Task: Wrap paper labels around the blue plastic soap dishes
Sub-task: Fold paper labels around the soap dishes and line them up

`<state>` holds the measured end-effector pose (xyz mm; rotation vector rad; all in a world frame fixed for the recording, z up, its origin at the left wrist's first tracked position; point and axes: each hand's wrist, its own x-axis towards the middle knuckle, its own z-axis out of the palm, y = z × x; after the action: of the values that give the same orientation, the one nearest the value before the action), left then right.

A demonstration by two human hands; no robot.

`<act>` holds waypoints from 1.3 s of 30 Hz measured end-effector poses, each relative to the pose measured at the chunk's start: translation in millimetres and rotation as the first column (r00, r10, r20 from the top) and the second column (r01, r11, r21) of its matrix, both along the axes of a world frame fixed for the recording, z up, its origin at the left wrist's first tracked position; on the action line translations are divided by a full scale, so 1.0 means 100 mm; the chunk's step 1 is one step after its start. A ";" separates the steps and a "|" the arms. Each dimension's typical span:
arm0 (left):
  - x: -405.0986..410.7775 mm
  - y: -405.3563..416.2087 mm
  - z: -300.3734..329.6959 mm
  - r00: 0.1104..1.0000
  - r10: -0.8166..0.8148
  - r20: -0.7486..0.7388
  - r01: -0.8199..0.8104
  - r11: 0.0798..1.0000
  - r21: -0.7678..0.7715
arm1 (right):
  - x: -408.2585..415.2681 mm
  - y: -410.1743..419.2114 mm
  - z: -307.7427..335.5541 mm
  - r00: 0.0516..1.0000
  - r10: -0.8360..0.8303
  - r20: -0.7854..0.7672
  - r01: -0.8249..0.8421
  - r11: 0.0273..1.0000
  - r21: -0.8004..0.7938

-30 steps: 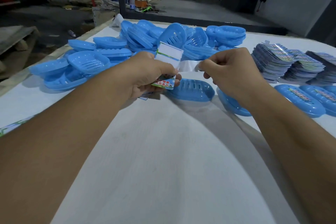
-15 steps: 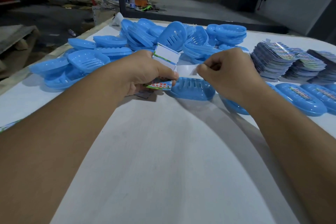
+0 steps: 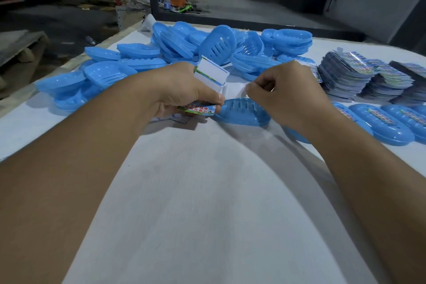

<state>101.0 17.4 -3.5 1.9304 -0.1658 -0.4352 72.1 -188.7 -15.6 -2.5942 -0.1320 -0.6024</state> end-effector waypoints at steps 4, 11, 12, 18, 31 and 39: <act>0.02 0.04 -0.01 1.000 -0.012 0.003 0.012 0.999 -0.032 | 0.03 -0.08 0.03 0.995 -0.081 0.056 0.082 0.997 0.000; 0.02 0.07 0.00 0.999 -0.030 -0.010 0.030 1.000 0.002 | 0.05 -0.06 0.00 0.993 -0.108 0.042 0.106 0.993 0.054; 0.02 0.07 0.01 0.999 -0.029 -0.014 0.029 0.999 0.013 | 0.06 -0.08 0.02 0.990 -0.132 0.040 0.129 0.990 0.064; 0.00 0.06 0.03 1.000 -0.020 -0.017 0.021 0.999 0.045 | 0.08 -0.15 0.07 0.982 -0.184 0.045 0.176 0.973 0.149; 0.00 -0.03 0.03 0.972 0.103 -0.212 -0.159 0.950 -0.269 | 0.06 -0.05 0.01 0.998 -0.032 0.047 0.024 0.985 0.172; 0.01 -0.05 0.03 0.948 0.178 -0.265 -0.262 0.906 -0.331 | 0.06 -0.04 0.01 0.997 -0.036 0.072 0.025 0.990 0.140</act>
<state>101.6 11.9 -0.9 1.4999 0.1193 -0.4374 78.2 -193.1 -15.0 -2.4447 -0.0718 -0.6943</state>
